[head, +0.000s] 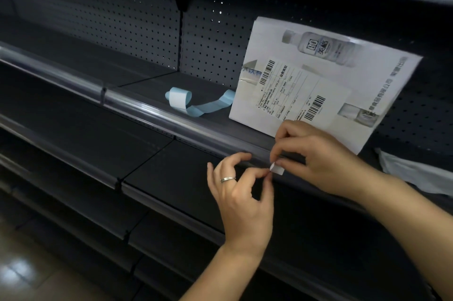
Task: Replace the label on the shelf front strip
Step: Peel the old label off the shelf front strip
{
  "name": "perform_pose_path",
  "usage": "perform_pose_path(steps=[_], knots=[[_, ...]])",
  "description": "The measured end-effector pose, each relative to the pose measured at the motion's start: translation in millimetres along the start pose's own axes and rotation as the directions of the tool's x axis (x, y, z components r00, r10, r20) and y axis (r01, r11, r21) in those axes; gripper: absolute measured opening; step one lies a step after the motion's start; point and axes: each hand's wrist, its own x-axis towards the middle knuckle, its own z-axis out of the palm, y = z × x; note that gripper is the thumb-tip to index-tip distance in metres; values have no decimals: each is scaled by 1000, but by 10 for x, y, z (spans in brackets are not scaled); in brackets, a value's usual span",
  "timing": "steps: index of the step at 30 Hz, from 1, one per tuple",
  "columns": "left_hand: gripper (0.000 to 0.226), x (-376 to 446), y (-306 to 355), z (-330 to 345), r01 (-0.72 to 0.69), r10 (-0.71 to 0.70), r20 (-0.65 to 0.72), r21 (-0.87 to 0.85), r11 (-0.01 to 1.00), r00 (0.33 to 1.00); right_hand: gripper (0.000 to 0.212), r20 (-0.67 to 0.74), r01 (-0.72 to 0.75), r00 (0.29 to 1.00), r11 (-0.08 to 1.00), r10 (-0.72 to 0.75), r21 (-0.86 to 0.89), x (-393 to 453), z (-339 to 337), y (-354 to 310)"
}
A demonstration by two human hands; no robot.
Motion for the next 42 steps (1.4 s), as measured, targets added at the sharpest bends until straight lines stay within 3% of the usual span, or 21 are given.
perform_pose_path(steps=[6,16,23,42], knots=[[5,-5,72,-23,21,-18,52,-52,998,999,14,-31,48,998,998,-49,-45,-103,22,55],[13,-61,156,-33,40,-25,102,-145,989,994,12,33,-30,999,980,24,196,-133,-59,116],[11,-103,166,-8,45,-32,94,-147,988,995,17,37,-54,998,960,46,274,-174,-63,114],[12,-184,252,3,4,7,71,-155,988,997,13,-23,-11,1000,959,18,283,-317,-80,97]])
